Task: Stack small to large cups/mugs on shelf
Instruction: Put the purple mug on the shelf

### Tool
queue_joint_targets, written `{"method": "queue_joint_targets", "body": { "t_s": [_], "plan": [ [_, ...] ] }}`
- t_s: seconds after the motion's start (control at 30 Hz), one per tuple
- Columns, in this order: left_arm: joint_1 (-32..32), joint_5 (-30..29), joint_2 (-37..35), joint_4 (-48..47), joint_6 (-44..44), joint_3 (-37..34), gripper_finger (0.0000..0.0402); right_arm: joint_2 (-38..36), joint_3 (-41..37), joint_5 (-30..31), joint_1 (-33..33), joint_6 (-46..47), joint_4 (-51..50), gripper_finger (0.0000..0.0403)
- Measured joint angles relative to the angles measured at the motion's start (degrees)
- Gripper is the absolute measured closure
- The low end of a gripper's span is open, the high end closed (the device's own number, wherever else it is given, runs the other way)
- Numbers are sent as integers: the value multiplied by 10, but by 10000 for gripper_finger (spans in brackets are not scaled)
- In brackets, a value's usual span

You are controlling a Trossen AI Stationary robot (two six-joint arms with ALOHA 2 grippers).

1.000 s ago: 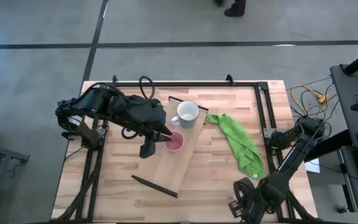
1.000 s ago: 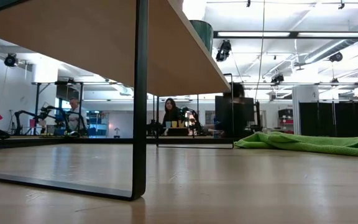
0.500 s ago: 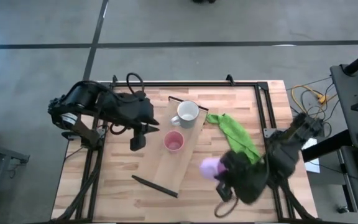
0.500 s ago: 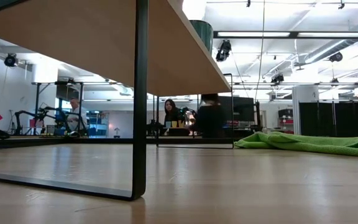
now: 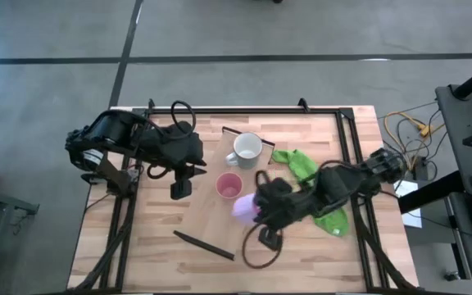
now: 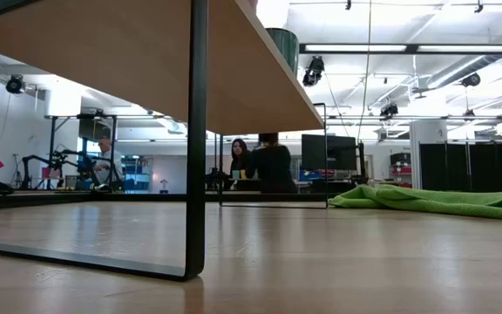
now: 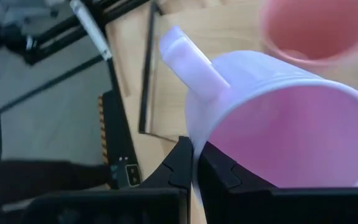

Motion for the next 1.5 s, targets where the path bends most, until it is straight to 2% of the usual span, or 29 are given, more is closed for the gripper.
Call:
{"method": "queue_joint_targets", "body": {
  "t_s": [0.2,0.27,0.37,0.67,0.93,1.17,1.5],
  "plan": [
    [0,0,0,0,-2,0,324,81,97,-25,-21,-67,10,394],
    [0,0,0,0,-11,0,324,82,80,-38,-29,-78,35,394],
    [0,0,0,-5,-40,0,324,96,77,-57,-43,-66,12,394],
    [-12,10,1,-9,-96,-1,324,116,84,-61,-48,-74,-1,394],
    [-67,14,12,-8,-144,-3,324,106,84,-57,-48,-74,1,394],
    [-106,-21,31,22,-193,-29,324,104,84,-57,-48,-74,0,394],
    [-135,-21,76,45,-195,-43,324,104,84,-57,-48,-79,-2,394]
  ]
}}
